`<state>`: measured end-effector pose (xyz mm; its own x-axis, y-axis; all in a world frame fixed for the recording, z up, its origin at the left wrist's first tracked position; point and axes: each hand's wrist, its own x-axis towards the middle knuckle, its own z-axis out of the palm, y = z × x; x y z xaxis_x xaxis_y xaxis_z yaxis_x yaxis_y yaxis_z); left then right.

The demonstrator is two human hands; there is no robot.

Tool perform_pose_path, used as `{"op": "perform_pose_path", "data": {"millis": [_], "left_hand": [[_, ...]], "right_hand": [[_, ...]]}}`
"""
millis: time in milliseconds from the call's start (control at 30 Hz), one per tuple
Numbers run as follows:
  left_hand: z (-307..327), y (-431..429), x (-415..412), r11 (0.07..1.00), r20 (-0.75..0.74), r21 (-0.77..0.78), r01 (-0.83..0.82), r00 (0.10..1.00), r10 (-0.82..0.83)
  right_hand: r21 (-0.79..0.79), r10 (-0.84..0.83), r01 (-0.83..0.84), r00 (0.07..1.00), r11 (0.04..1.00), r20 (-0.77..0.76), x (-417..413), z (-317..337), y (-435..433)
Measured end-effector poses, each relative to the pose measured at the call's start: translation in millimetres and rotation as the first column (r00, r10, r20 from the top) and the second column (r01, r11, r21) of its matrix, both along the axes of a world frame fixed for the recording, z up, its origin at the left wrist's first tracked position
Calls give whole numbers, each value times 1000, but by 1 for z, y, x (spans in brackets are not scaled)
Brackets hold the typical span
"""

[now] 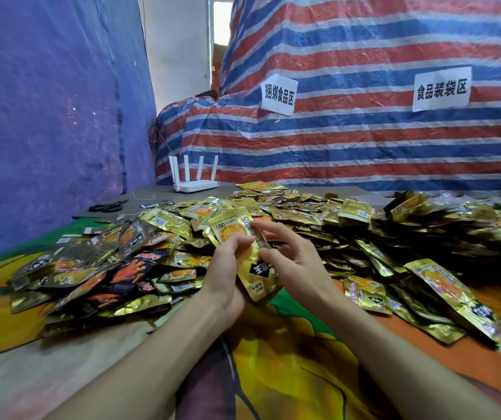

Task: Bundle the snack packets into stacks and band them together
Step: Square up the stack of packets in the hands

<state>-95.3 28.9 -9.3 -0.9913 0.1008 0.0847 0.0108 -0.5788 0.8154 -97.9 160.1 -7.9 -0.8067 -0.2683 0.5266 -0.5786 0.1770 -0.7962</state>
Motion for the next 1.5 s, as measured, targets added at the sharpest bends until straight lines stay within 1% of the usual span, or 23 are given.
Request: {"op": "perform_pose_path", "data": {"millis": [67,200,300,400,600,667,733,767,800,867,900,967,1033,1100,1133,1167,1200,1233,1267,1300,1333,1400,1500], "left_hand": [[1,0,1,997,0,-39,-60,998,60],[1,1,1,982,-4,-135,-134,991,135],[4,2,6,971,-7,-172,-163,986,164],[3,3,7,975,-5,-159,-157,987,158],[0,3,0,969,57,-107,-221,972,228],[-1,2,-2,964,62,-96,-247,965,253],[-1,2,0,959,83,-79,-273,956,280],[1,3,1,955,94,-62,-291,950,296],[3,3,2,949,84,-49,-312,945,315],[4,4,4,952,42,-52,-301,952,304],[4,6,5,957,24,-72,-281,959,284],[2,10,5,962,14,-118,-245,968,249],[1,14,4,956,5,-175,-234,971,239],[-2,16,4,931,-39,-270,-244,969,243],[-3,16,3,916,-66,-310,-254,967,245],[-3,15,4,901,-92,-343,-265,964,248],[-4,14,4,887,-122,-367,-280,960,253],[-4,14,4,872,-152,-389,-298,954,259],[-4,14,3,854,-185,-407,-323,945,269],[-4,13,3,838,-224,-418,-351,934,280],[-5,13,2,823,-269,-422,-380,920,286],[-6,12,1,793,-345,-436,-425,893,289],[-8,11,-1,764,-404,-457,-456,871,278]], "right_hand": [[-45,-15,15,1000,999,-2,1,-2,-3],[-138,-68,74,997,988,48,-2,-8,-10],[-162,-44,60,994,985,97,-4,-12,-14],[-163,-17,37,992,986,126,-7,-14,-16],[-144,-61,99,966,985,250,-5,-10,-16],[-97,-17,51,946,994,323,-3,-5,-13],[-78,87,-60,911,995,402,-2,-2,-7],[-85,131,-106,905,991,405,-2,-1,-4],[-78,141,-120,915,990,377,-2,0,-1],[-58,81,-66,949,996,304,-3,2,4],[-75,54,-33,954,997,295,-4,4,7],[-121,18,22,947,992,322,-8,11,11],[-131,-50,103,933,986,357,-17,24,20],[-114,-157,216,908,970,389,-31,43,33],[-74,-225,273,894,959,388,-40,54,42],[5,-317,337,880,942,353,-49,64,51],[114,-428,413,858,903,283,-60,73,61],[227,-539,497,820,838,192,-71,80,71],[322,-634,579,768,749,94,-82,86,79],[383,-701,648,714,659,-2,-93,90,86],[409,-739,700,668,585,-86,-102,93,91],[430,-768,763,605,483,-211,-119,94,96],[557,-775,774,539,302,-329,-138,84,100]]}}
